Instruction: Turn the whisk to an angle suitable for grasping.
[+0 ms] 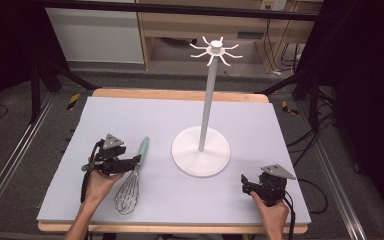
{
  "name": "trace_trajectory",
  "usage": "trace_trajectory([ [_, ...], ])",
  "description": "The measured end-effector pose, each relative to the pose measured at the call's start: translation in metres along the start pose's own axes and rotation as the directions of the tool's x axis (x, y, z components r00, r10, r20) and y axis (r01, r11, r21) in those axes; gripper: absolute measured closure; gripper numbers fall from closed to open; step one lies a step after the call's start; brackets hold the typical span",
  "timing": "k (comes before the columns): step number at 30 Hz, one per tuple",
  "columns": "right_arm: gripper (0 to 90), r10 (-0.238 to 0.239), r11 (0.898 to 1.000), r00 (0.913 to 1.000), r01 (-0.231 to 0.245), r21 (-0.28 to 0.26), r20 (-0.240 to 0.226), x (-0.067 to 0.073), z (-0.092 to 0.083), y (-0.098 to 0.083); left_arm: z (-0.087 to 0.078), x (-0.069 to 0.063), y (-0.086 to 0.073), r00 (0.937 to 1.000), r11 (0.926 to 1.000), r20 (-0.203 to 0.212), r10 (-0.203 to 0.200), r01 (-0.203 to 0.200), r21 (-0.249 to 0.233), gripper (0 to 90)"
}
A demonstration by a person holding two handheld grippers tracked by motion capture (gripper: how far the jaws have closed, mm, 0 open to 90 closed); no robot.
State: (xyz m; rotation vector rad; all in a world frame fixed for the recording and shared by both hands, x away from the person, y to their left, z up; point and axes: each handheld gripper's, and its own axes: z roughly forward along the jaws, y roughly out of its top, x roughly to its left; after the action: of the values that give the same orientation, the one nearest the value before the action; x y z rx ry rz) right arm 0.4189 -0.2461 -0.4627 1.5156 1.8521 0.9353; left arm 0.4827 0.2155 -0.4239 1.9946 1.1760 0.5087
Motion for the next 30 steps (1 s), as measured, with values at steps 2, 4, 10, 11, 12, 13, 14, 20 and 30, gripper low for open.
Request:
trace_trajectory([
  [2, 9.6, 0.002, 1.000, 1.0000, -0.002, -0.002, 0.002, 0.000, 0.000, 0.000, 0.002, 0.001, 0.000, 1.0000, 1.0000, -0.003, -0.005, 0.005, 0.008, 33.3],
  [4, 9.6, 0.002, 1.000, 1.0000, -0.002, -0.004, 0.004, -0.001, 0.000, 0.000, 0.003, 0.002, 0.001, 0.9999, 0.9998, -0.001, -0.012, 0.012, 0.013, 34.0],
  [10, 9.6, 0.002, 1.000, 1.0000, -0.002, -0.002, -0.001, 0.000, 0.000, 0.000, 0.012, 0.001, 0.003, 0.9999, 0.9983, 0.001, -0.012, 0.012, 0.056, 35.7],
  [11, 9.6, 0.003, 1.000, 1.0000, -0.003, -0.002, 0.000, 0.000, 0.000, 0.000, 0.012, 0.001, 0.003, 0.9999, 0.9983, 0.001, -0.012, 0.012, 0.056, 35.9],
  [12, 9.6, 0.004, 1.000, 1.0000, -0.004, -0.001, -0.002, 0.000, 0.001, 0.000, 0.015, 0.000, 0.003, 1.0000, 0.9972, 0.001, -0.006, 0.006, 0.075, 36.1],
  [13, 9.6, 0.004, 1.000, 1.0000, -0.004, -0.001, -0.002, 0.000, 0.001, 0.000, 0.015, 0.000, 0.003, 1.0000, 0.9972, 0.001, -0.006, 0.006, 0.075, 36.6],
  [14, 9.6, 0.004, 1.000, 1.0000, -0.004, -0.001, -0.003, 0.000, 0.001, 0.000, 0.017, -0.001, 0.003, 1.0000, 0.9968, -0.003, -0.004, 0.004, 0.080, 36.6],
  [20, 9.6, 0.005, 1.000, 1.0000, -0.005, 0.002, -0.006, 0.000, 0.001, 0.000, 0.023, -0.002, 0.001, 1.0000, 0.9935, -0.006, -0.001, 0.001, 0.114, 38.5],
  [30, 9.6, 0.001, 1.000, 1.0000, -0.001, 0.005, -0.009, 0.000, 0.001, 0.000, 0.033, -0.002, 0.000, 1.0000, 0.9848, 0.003, -0.008, 0.007, 0.173, 43.5],
])
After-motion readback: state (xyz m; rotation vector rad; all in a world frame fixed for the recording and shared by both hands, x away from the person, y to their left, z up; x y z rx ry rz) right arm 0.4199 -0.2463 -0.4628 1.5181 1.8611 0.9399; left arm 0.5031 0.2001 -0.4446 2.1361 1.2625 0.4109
